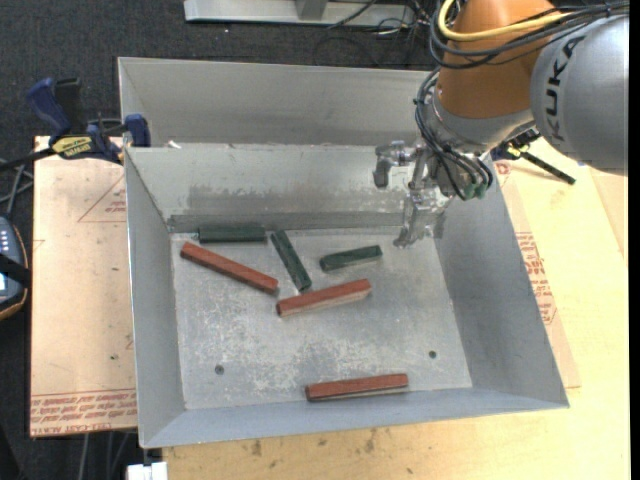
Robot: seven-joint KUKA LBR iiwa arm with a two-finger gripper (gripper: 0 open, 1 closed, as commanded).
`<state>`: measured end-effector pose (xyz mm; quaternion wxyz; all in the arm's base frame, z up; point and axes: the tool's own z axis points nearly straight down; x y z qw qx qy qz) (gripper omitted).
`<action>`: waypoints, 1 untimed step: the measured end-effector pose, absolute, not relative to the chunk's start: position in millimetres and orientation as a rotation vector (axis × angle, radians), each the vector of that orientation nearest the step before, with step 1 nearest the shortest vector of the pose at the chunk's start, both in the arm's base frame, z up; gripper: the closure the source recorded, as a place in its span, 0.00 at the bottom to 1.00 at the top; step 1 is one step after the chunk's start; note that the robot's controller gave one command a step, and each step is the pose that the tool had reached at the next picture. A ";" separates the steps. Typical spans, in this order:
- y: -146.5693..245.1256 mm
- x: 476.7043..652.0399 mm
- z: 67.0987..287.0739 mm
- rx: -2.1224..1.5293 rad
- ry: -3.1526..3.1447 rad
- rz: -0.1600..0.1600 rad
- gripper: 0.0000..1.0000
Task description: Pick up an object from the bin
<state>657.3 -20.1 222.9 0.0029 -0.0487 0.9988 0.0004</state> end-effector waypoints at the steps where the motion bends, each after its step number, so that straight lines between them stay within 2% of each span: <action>1: -16.9 652.0 168.9 -0.256 3.124 0.000 0.00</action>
Offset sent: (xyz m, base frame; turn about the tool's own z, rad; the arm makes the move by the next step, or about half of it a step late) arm -0.0463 0.0024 -0.1529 -0.1987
